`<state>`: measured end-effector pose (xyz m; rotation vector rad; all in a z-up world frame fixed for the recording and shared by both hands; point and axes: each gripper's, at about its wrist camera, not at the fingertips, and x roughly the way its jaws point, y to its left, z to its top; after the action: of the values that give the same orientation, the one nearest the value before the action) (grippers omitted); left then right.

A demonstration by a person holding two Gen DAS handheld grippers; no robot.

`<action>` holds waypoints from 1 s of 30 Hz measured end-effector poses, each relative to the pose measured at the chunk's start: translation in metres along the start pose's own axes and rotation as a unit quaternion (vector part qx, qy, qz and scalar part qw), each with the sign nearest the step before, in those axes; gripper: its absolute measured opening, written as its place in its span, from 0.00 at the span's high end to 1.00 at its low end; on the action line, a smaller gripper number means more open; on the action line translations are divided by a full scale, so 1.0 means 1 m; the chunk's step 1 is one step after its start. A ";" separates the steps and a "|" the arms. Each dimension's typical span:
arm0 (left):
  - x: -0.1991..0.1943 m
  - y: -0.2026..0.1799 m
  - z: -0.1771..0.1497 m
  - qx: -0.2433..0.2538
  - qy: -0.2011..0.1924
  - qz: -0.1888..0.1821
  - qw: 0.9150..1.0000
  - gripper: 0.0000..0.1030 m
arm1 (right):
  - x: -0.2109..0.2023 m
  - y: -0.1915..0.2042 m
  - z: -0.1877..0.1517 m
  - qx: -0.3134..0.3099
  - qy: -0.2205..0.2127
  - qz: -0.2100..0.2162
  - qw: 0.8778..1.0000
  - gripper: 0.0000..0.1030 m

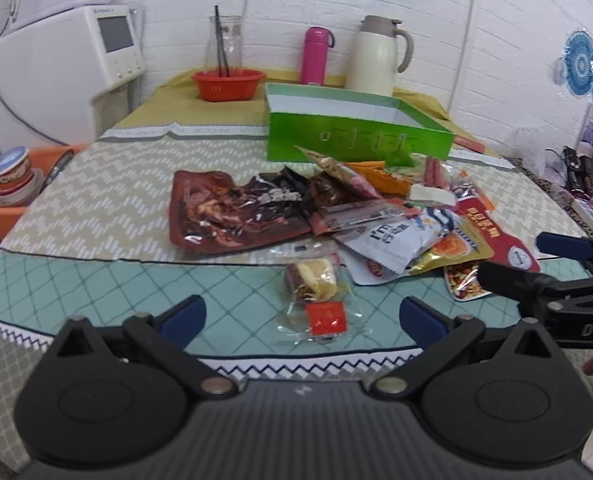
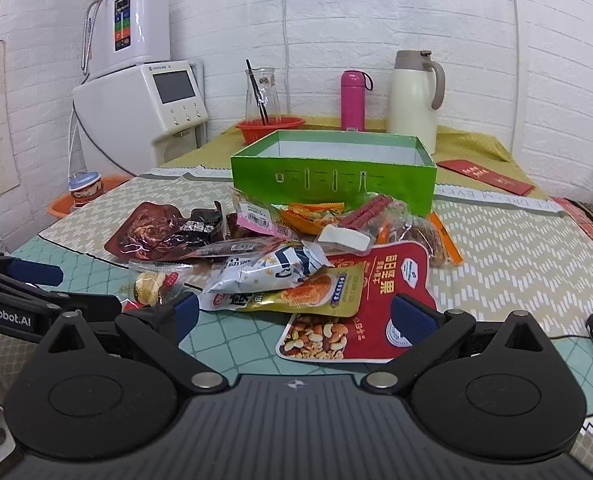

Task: Organize snacks
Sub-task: 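Move the left tool to the clear pastry packet while the right tool reaches the white snack bag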

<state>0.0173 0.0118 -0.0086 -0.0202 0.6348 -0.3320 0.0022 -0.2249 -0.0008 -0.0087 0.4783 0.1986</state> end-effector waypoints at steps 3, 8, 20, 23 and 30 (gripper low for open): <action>0.002 -0.001 0.005 0.006 -0.013 -0.022 1.000 0.00 | 0.008 -0.002 0.004 -0.013 0.006 0.005 1.000 0.00; 0.013 0.003 0.011 0.013 -0.006 -0.021 1.000 0.03 | 0.017 -0.010 0.016 -0.004 0.006 0.059 0.998 0.00; 0.043 0.022 0.020 -0.023 0.034 -0.022 0.999 0.30 | 0.072 0.006 0.034 -0.092 0.044 0.082 0.991 0.00; 0.047 0.032 0.020 -0.037 0.044 -0.038 0.998 0.21 | 0.085 0.006 0.033 -0.101 0.058 0.081 0.990 0.00; 0.044 0.052 0.023 -0.066 0.049 -0.060 0.995 0.21 | 0.092 0.012 0.027 -0.129 0.068 0.099 0.984 0.00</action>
<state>0.0795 0.0459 -0.0217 -0.1689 0.7530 -0.4080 0.0916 -0.1944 -0.0187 -0.2294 0.5874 0.4556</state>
